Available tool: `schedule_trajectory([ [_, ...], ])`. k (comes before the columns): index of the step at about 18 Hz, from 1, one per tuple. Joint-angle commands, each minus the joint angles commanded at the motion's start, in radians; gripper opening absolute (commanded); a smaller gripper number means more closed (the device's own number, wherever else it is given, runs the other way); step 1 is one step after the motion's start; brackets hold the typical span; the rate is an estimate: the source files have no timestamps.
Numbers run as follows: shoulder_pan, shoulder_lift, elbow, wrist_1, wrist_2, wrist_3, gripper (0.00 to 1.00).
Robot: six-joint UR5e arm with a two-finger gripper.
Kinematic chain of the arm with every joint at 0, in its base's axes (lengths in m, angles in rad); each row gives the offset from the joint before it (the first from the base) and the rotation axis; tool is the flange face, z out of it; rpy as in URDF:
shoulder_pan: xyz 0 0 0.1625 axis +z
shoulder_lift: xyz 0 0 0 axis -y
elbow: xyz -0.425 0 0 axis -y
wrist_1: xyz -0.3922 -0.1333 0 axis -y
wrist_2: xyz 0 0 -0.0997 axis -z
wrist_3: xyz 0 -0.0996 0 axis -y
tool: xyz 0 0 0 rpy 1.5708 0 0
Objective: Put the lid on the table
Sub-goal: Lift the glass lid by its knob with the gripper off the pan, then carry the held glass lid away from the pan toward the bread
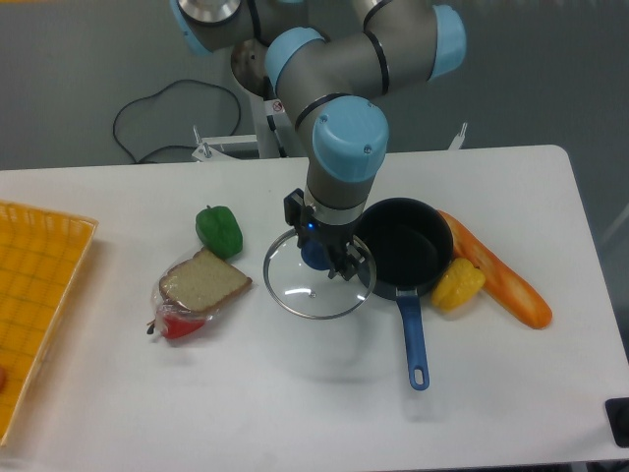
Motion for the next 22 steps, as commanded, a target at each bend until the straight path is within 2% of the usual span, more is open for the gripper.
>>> schedule_trajectory([
  [13,-0.018,-0.008,0.008,0.0,-0.002,-0.143,0.55],
  [17,-0.021,-0.011,0.023,0.011,-0.003,-0.274,0.55],
  [19,-0.054,-0.015,0.023,0.035,-0.002,-0.323,0.55],
  [22,-0.089,-0.054,0.022,0.078,-0.002,-0.449,0.55],
])
